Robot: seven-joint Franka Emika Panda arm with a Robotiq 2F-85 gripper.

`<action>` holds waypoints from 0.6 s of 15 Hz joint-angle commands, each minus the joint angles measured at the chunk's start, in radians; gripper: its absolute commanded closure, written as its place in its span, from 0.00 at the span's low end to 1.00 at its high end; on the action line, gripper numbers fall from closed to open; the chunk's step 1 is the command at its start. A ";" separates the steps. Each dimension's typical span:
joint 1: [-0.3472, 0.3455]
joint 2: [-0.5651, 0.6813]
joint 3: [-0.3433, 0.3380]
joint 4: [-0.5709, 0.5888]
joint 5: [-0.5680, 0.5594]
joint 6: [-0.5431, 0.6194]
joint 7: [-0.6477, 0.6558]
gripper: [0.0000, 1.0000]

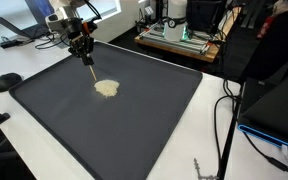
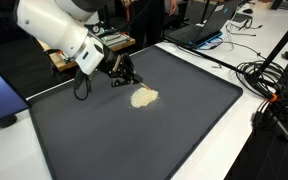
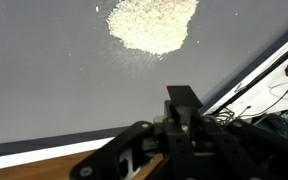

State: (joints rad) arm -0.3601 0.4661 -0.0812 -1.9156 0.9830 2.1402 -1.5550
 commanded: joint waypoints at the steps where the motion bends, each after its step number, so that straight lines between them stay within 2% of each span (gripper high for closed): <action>1: 0.087 -0.153 -0.016 -0.151 0.003 0.142 0.064 0.97; 6: 0.188 -0.267 -0.014 -0.237 -0.107 0.321 0.248 0.97; 9: 0.224 -0.305 -0.013 -0.257 -0.261 0.378 0.414 0.97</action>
State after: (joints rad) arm -0.1713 0.2286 -0.0826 -2.1159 0.8458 2.4644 -1.2785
